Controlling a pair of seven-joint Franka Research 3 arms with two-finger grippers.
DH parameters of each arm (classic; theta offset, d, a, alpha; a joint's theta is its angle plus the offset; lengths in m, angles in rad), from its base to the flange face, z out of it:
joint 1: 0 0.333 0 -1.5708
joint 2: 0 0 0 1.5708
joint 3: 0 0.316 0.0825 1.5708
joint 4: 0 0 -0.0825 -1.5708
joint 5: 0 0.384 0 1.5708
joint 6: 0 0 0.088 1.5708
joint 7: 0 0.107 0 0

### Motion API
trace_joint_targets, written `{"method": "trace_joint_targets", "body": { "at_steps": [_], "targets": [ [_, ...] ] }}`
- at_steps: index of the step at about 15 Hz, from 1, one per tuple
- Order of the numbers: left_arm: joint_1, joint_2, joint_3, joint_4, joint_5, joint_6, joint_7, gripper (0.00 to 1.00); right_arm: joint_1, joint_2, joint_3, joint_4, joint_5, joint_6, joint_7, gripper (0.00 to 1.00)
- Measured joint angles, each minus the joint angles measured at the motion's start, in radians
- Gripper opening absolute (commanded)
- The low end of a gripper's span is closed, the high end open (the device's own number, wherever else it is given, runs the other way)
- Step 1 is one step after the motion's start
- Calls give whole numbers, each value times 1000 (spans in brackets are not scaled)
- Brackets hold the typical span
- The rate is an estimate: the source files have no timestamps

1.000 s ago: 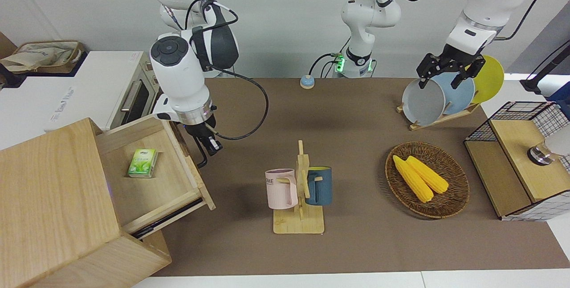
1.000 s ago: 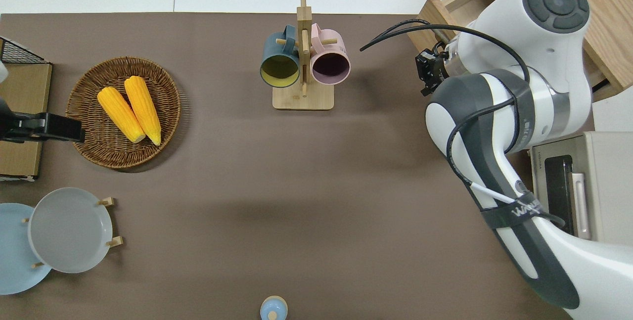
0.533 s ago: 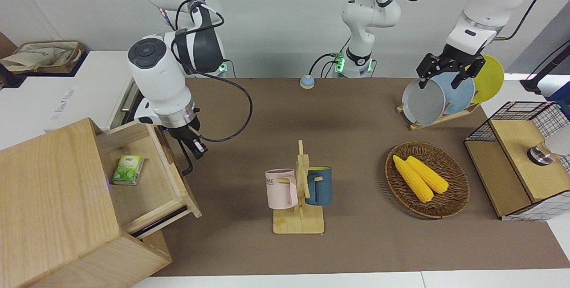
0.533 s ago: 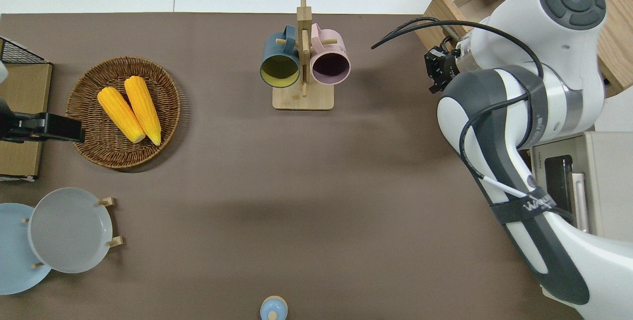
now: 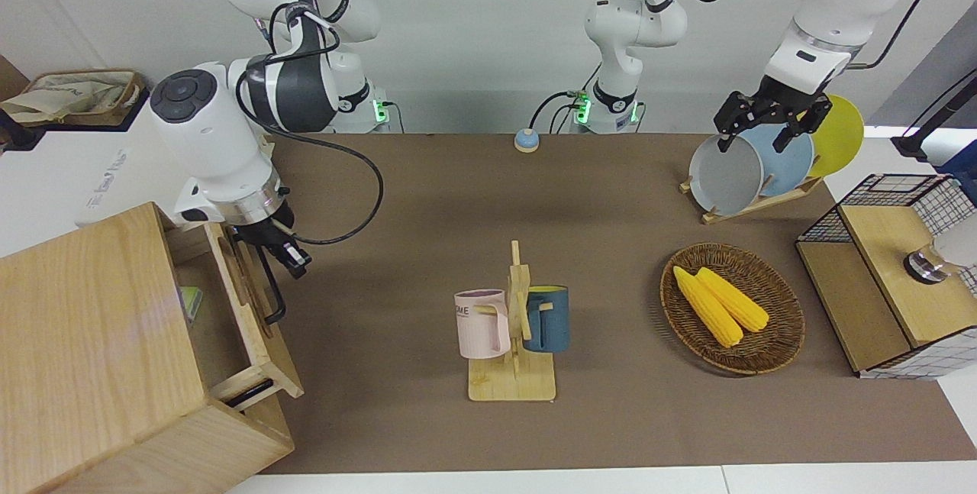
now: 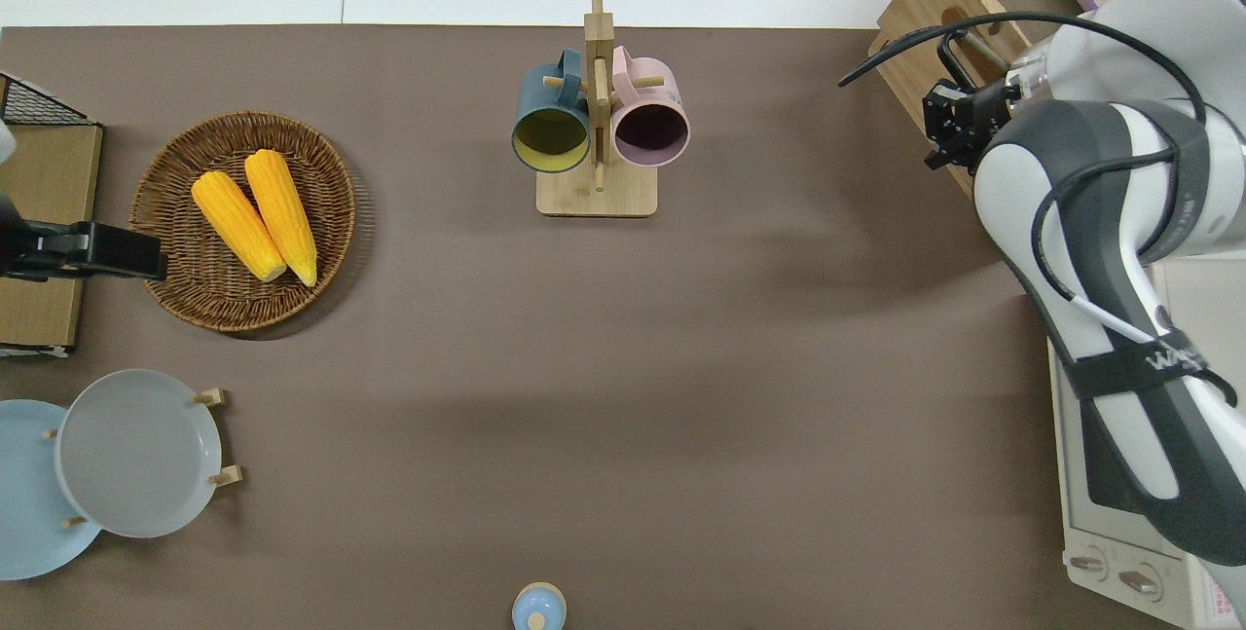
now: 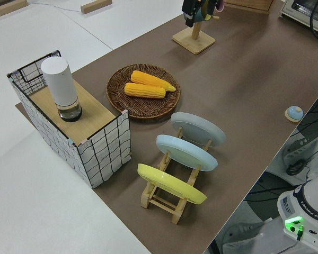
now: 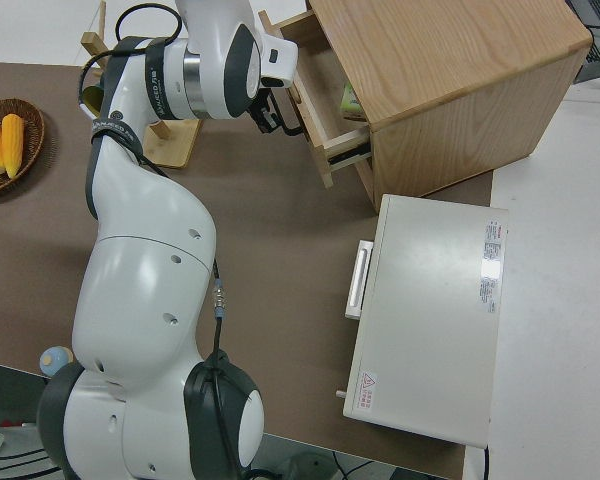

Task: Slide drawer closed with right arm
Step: 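Push the drawer away from the robot with the right gripper until shut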

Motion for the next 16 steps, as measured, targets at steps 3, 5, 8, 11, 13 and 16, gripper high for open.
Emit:
{"method": "trace_joint_targets", "body": {
  "at_steps": [3, 5, 8, 11, 13, 16],
  "targets": [
    [0, 0, 0, 0, 0, 0, 0, 998, -27, 0, 0, 0, 11, 0, -61, 0],
    [0, 0, 0, 0, 0, 0, 0, 995, -45, 0, 0, 0, 11, 0, -105, 0],
    [0, 0, 0, 0, 0, 0, 0, 995, -76, 0, 0, 0, 11, 0, -166, 0],
    [0, 0, 0, 0, 0, 0, 0, 998, -99, 0, 1, 0, 11, 0, -226, 0],
    [0, 0, 0, 0, 0, 0, 0, 995, -108, 0, 2, 1, 11, 0, -244, 0],
    [0, 0, 0, 0, 0, 0, 0, 995, -119, 0, 11, 2, 13, 0, -254, 0]
  ]
}}
